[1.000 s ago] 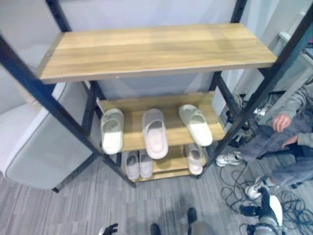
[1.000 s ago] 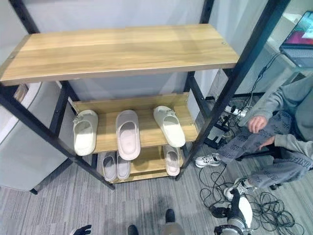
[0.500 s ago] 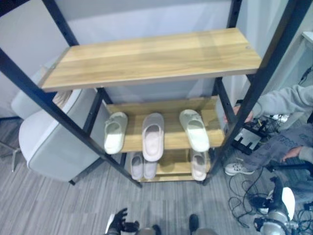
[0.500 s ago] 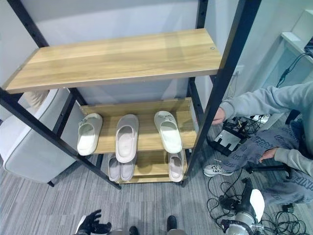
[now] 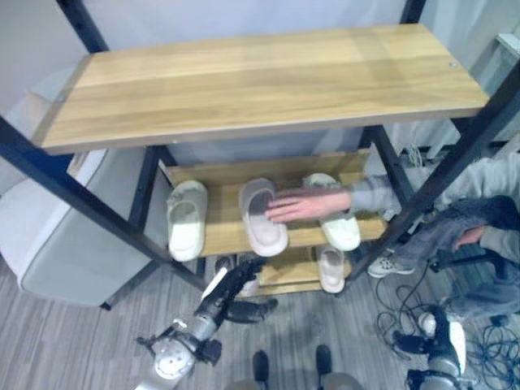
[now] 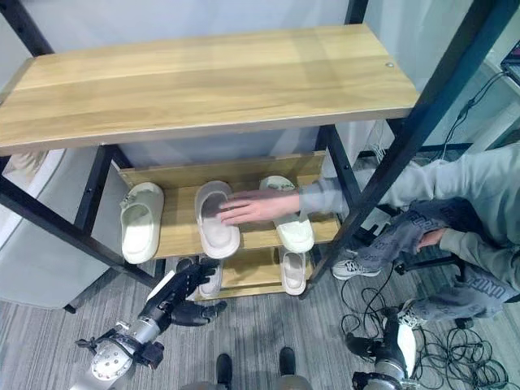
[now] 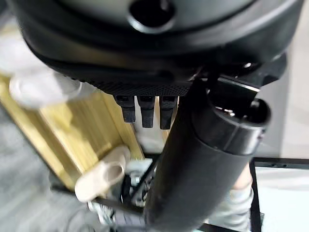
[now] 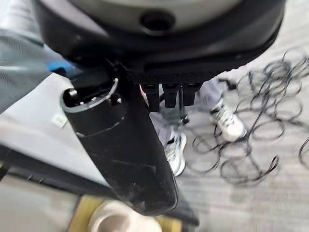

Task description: Arrange the slippers neatly on the shoe rack.

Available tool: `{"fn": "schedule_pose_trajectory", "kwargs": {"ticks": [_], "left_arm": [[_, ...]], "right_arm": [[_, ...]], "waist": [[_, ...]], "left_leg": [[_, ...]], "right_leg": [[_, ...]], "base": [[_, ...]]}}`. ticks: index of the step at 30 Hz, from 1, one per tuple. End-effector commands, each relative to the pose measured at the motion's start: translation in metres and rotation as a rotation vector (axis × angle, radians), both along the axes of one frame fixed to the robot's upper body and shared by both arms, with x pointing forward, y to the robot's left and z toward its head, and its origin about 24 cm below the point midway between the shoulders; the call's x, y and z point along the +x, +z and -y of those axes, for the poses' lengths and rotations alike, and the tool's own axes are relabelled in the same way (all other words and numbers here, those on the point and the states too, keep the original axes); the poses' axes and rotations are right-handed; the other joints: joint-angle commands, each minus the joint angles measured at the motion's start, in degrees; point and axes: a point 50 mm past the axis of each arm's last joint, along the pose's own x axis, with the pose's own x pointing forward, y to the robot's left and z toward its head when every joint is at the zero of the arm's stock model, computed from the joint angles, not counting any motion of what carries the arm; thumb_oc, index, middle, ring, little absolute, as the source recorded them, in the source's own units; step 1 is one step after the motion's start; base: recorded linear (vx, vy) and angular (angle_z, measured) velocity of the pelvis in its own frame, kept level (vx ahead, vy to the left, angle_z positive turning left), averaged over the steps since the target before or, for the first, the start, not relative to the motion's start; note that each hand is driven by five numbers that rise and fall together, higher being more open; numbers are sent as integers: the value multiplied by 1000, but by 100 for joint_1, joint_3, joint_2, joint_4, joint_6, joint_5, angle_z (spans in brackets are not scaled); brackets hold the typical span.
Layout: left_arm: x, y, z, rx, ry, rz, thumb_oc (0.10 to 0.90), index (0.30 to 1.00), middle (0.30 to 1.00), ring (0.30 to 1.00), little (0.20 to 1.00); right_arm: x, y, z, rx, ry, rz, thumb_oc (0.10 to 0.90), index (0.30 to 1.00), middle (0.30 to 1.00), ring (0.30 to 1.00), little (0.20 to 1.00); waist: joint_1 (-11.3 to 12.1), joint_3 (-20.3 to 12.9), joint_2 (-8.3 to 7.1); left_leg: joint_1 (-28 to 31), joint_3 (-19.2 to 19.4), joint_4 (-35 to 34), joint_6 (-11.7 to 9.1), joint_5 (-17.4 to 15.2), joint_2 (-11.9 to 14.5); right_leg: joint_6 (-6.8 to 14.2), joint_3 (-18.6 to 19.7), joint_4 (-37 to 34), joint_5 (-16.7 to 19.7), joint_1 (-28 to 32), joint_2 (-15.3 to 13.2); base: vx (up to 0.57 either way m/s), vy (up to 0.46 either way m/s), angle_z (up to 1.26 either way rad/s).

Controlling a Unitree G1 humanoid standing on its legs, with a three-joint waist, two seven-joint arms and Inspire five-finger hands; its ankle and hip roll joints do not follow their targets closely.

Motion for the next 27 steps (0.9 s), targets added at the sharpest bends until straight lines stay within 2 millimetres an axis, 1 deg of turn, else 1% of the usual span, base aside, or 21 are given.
{"fn": "schedule_pose_trajectory", "kwargs": {"ticks": [1, 2, 3, 4, 7, 8, 9, 10, 11, 12, 13, 14, 16, 17, 19, 21, 23, 24, 27], "left_arm": [[12, 43, 11, -169, -80, 163, 800, 900, 900, 900, 900], [12, 49, 13, -195, -100, 175, 800, 900, 900, 900, 900], [15, 67, 17, -222, -138, 233, 800, 900, 900, 900, 900], [14, 67, 17, -222, -138, 233, 800, 900, 900, 900, 900], [20, 100, 20, -183, -206, 372, 800, 900, 900, 900, 900], [22, 131, 17, -44, -334, 501, 800, 900, 900, 900, 900], [22, 132, 17, -43, -334, 501, 800, 900, 900, 900, 900], [21, 140, 15, -6, -359, 535, 800, 900, 900, 900, 900], [19, 155, 7, 57, -374, 582, 800, 900, 900, 900, 900], [18, 155, 7, 58, -373, 581, 800, 900, 900, 900, 900], [16, 160, 3, 69, -356, 609, 800, 900, 900, 900, 900], [17, 166, -3, 84, -297, 651, 800, 900, 900, 900, 900], [17, 167, -5, 84, -270, 669, 800, 900, 900, 900, 900], [22, 168, -7, 133, -200, 728, 800, 900, 900, 900, 900], [25, 165, -7, 143, -169, 738, 800, 900, 900, 900, 900], [39, 161, -6, 255, -74, 802, 800, 900, 900, 900, 900], [49, 155, -3, 337, -24, 834, 800, 900, 900, 900, 900], [50, 155, -3, 337, -24, 834, 800, 900, 900, 900, 900], [57, 149, -1, 402, 15, 848, 800, 900, 900, 900, 900]], "right_arm": [[18, 33, 24, -70, -11, 158, 800, 900, 900, 900, 900], [17, 32, 23, -62, -8, 152, 800, 900, 900, 900, 900], [16, 32, 22, -53, -2, 147, 800, 900, 900, 900, 900], [16, 32, 22, -53, -2, 147, 800, 900, 900, 900, 900], [16, 32, 22, -40, 6, 140, 800, 900, 900, 900, 900], [16, 33, 27, -43, 22, 117, 800, 900, 900, 900, 900], [16, 33, 26, -42, 23, 118, 800, 900, 900, 900, 900], [16, 32, 27, -38, 30, 109, 800, 900, 900, 900, 900], [18, 33, 26, -25, 64, 87, 800, 900, 900, 900, 900], [19, 33, 26, -24, 66, 87, 800, 900, 900, 900, 900], [19, 33, 25, -23, 81, 79, 800, 900, 900, 900, 900], [20, 32, 24, -16, 95, 73, 800, 900, 900, 900, 900], [20, 32, 23, -10, 100, 71, 800, 900, 900, 900, 900], [24, 33, 19, 20, 121, 85, 800, 900, 900, 900, 900], [26, 33, 17, 27, 134, 91, 800, 900, 900, 900, 900], [36, 37, 6, 65, 190, 128, 800, 900, 900, 900, 900], [40, 39, -1, 86, 223, 150, 800, 900, 900, 900, 900], [40, 39, -1, 85, 223, 150, 800, 900, 900, 900, 900], [45, 45, -9, 106, 269, 188, 800, 900, 900, 900, 900]], "waist": [[83, -502, -36], [77, -508, -35], [73, -528, -29], [71, -527, -31], [65, -557, -29], [64, -574, -1], [62, -573, -9], [67, -580, -6], [101, -579, 8], [95, -576, 3], [112, -583, -1], [141, -595, -19], [144, -596, -27], [158, -621, -58], [156, -626, -60], [127, -635, -102], [106, -629, -109], [108, -627, -108], [67, -629, -120]], "left_leg": [[-91, -289, 185, -141, -481, 266], [-68, -270, 132, -143, -465, 265], [-32, -245, 33, -147, -428, 258], [-30, -245, 32, -147, -427, 259], [-78, -250, -41, -161, -385, 237], [-132, -254, -41, -181, -394, 216], [-132, -253, -41, -181, -394, 216], [-122, -247, -41, -181, -400, 216], [-71, -254, -41, -176, -414, 204], [-67, -253, -41, -176, -414, 204], [-48, -256, -41, -175, -425, 198], [-23, -264, -41, -173, -438, 192], [-12, -263, -41, -176, -444, 190], [12, -263, -41, -175, -454, 189], [19, -258, -41, -174, -457, 192], [30, -246, -41, -172, -457, 203], [44, -245, -41, -172, -456, 208], [44, -245, -41, -172, -456, 208], [49, -216, -41, -172, -457, 216]], "right_leg": [[195, -83, 721, -1254, 216, 71], [205, -70, 670, -1229, 227, 75], [208, -64, 582, -1198, 247, 84], [208, -65, 574, -1193, 251, 85], [228, -104, 490, -1147, 244, 90], [261, -152, 506, -1127, 205, 74], [262, -152, 508, -1128, 203, 73], [268, -156, 518, -1123, 204, 69], [264, -174, 515, -1111, 240, 58], [264, -173, 512, -1110, 245, 57], [260, -182, 484, -1106, 276, 53], [253, -191, 446, -1105, 325, 54], [246, -202, 420, -1103, 354, 52], [225, -214, 371, -1099, 400, 64], [219, -217, 358, -1100, 419, 63], [202, -218, 339, -1099, 447, 71], [193, -219, 338, -1094, 457, 72], [193, -219, 338, -1093, 458, 72], [186, -215, 313, -1071, 452, 78]], "base": [[0, 0, 0], [-3, 41, 1], [-3, 32, 0], [0, 0, 0], [-11, 9, 1], [-33, 20, 4], [-14, 24, 5], [4, 20, 7], [4, 19, 6], [7, 13, 3], [0, 0, 0], [0, 0, 0], [10, -2, 6], [26, -3, 15], [19, -4, 9], [0, 0, 0], [0, 0, 0], [0, 0, 0], [16, 1, -2]]}}
